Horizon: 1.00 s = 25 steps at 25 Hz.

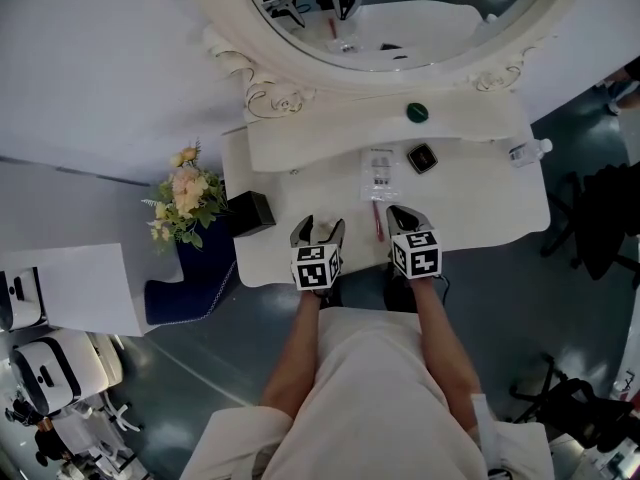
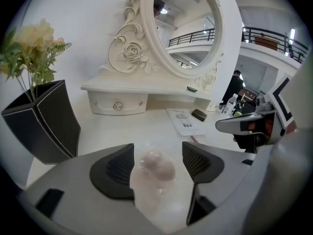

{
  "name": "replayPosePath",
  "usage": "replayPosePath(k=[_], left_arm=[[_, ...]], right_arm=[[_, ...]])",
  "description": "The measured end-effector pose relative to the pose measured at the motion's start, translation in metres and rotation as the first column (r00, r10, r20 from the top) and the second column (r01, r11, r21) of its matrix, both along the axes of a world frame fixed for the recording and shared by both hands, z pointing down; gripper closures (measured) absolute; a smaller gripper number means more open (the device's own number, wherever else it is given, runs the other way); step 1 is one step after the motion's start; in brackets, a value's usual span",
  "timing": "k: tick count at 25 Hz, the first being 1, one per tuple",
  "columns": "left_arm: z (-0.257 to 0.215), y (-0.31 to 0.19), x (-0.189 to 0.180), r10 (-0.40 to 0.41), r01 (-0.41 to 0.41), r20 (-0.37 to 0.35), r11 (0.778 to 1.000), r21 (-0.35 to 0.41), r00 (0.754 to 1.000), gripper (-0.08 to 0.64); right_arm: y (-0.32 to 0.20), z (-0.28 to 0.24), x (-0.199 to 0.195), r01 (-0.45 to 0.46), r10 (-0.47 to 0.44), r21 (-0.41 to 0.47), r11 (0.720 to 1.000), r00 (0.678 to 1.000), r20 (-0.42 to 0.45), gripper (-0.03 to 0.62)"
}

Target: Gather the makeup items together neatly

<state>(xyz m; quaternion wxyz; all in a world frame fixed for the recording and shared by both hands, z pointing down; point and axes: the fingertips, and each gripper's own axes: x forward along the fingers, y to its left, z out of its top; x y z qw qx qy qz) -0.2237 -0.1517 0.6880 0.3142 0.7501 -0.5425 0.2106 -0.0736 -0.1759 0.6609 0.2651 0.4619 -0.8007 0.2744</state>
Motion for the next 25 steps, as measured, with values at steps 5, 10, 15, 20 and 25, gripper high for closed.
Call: replayPosePath(k=[5,10,15,20,25], left_arm=[[0.017,0.0,0.0,-0.012,0.013,0.036,0.999,-0.045,0.999,0.238],[0.021,0.003,0.006,0.005,-0.002,0.05,0.999,-0.048,0.999,0.271],[0.02,0.006,0.027,0.029,-0.027,0.035,0.998,-0.051,0.999,0.284],[0.015,0.005,0.049,0.054,-0.053,0.026,0.997,-0.052,0.998,0.283],[0.019,0.004,0.07,0.079,-0.079,0.014,0.996,-0.044,0.997,0.282]], right_arm=[[0.003,0.001,0.008,-0.008,0.008,-0.002,1.0,1.0,-0.01,0.546],[0.005,0.003,0.02,-0.022,0.022,-0.007,1.0,1.0,-0.019,0.546],[0.006,0.006,0.03,-0.02,0.019,-0.015,1.0,0.999,-0.028,0.546],[0.008,0.007,0.043,-0.018,0.017,-0.019,1.0,0.999,-0.034,0.546],[0.01,0.01,0.058,-0.024,0.023,-0.024,0.999,0.999,-0.039,0.546]])
